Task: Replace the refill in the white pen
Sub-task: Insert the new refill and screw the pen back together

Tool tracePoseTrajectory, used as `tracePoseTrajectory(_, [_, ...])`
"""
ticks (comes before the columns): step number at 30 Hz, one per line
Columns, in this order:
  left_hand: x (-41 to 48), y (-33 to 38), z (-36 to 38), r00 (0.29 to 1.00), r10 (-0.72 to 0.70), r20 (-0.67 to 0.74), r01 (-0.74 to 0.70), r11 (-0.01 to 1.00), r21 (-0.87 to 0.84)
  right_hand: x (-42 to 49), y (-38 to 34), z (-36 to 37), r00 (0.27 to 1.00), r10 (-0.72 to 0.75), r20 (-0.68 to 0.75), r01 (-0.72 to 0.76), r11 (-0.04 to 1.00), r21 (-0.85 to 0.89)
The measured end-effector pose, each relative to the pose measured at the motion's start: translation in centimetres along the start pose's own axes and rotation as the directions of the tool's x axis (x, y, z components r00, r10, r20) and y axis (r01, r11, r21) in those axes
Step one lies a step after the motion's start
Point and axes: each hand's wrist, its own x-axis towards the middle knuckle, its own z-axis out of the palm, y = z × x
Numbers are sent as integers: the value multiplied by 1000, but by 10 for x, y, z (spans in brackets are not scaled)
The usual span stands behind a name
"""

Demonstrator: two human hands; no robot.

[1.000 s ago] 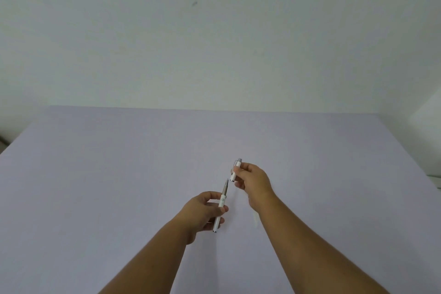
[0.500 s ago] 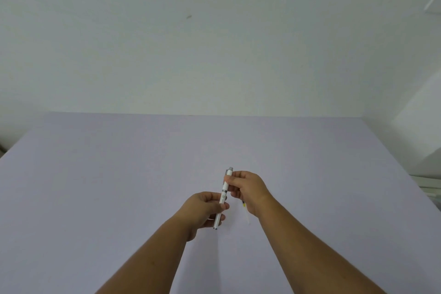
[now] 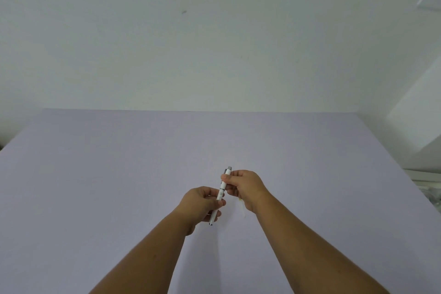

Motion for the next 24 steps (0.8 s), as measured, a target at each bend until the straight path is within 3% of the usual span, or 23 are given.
tracePoseTrajectory(13, [14, -11, -5, 997, -71, 18, 72, 997, -35, 12, 12, 2, 999, 25, 25, -24, 1000, -6])
tracePoseTrajectory(16, [24, -17, -5, 995, -98, -26, 96, 993, -71, 22, 16, -2, 994, 8, -112, -14, 999, -48])
tracePoseTrajectory(18, [32, -24, -5, 991, -113, -76, 107, 992, -68, 30, 21, -11, 962, -49, -268, -18, 970, -241])
tracePoseTrajectory(20, [41, -33, -3, 981, -120, -155, 120, 993, -14, 34, 31, -20, 928, -112, -356, -83, 868, -489])
tracePoseTrajectory(24, [56, -43, 7, 959, -115, -260, 135, 989, 61, 35, 56, -21, 939, -111, -325, -132, 757, -640])
